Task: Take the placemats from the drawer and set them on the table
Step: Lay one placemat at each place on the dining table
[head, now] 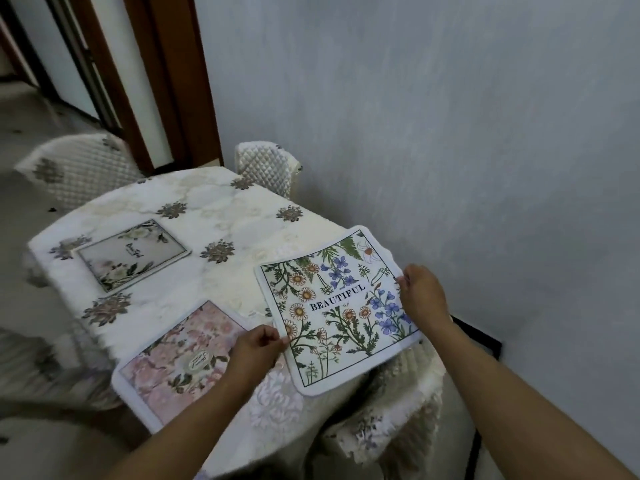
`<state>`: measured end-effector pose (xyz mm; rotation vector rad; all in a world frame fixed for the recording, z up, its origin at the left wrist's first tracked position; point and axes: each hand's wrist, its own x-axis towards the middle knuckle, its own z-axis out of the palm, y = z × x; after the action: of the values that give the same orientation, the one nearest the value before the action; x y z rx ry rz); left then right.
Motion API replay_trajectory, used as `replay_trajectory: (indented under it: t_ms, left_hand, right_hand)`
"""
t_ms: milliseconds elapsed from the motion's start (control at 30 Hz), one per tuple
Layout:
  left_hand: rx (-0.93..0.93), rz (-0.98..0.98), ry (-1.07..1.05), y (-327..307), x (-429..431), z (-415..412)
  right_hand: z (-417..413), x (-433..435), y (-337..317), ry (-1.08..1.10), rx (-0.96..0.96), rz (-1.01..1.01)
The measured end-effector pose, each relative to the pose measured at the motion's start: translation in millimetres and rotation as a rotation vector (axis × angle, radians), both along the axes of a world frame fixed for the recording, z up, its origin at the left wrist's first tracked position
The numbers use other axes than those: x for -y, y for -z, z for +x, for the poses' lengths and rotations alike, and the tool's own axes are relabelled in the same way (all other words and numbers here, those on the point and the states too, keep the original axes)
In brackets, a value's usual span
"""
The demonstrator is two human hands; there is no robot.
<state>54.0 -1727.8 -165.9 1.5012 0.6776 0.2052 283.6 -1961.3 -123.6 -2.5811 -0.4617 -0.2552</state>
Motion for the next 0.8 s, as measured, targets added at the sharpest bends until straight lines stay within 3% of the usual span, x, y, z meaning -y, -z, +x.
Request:
replay_trajectory:
  t_ms: [167, 367, 800]
  left_hand:
    - [-0.016, -0.033, -0.124, 15.7, 2.9, 27.2]
    - [-0.073, -0.067, -0.204, 58.2, 1.1, 66.8]
    - [-0.392, 0.082, -0.501, 112.6, 41.8, 128.3]
  right_hand:
    - [48.5, -28.1, 13.0, -0.084, -0.017, 0.018]
    - [109.8, -51.3, 54.4, -0.152, -0.057, -0.096]
    - [216.9, -74.4, 160.7, -0.544, -0.301, -0.159]
